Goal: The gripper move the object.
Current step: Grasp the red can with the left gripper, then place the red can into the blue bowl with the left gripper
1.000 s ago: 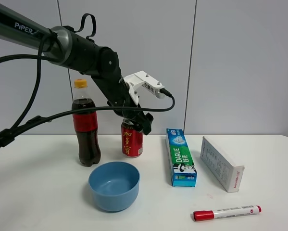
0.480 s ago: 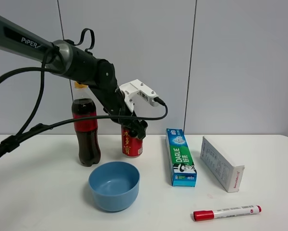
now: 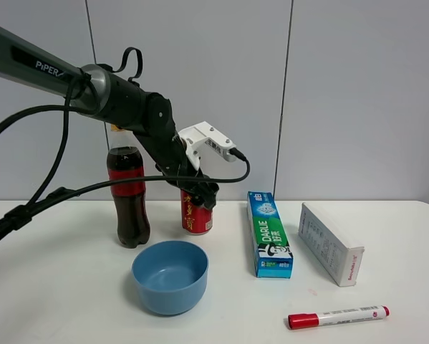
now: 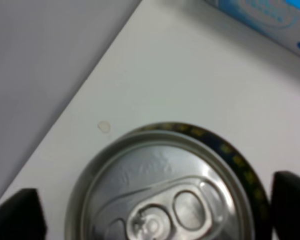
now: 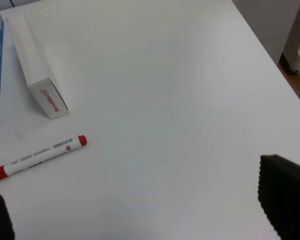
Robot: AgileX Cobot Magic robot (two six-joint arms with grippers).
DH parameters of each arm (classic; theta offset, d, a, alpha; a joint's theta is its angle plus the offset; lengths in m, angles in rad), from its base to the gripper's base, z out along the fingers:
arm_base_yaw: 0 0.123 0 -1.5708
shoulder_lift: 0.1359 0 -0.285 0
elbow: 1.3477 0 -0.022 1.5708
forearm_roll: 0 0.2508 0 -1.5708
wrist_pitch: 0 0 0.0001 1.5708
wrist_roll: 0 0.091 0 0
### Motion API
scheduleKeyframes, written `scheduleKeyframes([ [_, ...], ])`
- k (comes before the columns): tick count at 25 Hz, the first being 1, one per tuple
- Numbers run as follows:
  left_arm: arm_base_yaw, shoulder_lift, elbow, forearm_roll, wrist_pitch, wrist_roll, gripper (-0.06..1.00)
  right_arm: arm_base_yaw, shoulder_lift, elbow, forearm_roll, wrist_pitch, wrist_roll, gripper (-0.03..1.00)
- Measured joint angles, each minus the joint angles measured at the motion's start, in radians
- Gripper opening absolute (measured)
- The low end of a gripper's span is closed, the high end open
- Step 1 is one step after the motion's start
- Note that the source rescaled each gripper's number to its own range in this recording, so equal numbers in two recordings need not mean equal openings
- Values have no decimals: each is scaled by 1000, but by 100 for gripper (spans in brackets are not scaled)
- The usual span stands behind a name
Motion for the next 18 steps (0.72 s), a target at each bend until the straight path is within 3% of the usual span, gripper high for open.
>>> scheduleKeyframes([
  [1,0,0,0,0,0,0,7,0,0,0,0,0,0,100],
  [11,0,-7,0,0,8,-2,8,0,0,0,0,0,0,100],
  [15,-10,-69,4,-13,84,-13,0,0,0,0,0,0,0,100],
  [18,-31,-167,4,-51,131,-34,0,0,0,0,0,0,0,100],
])
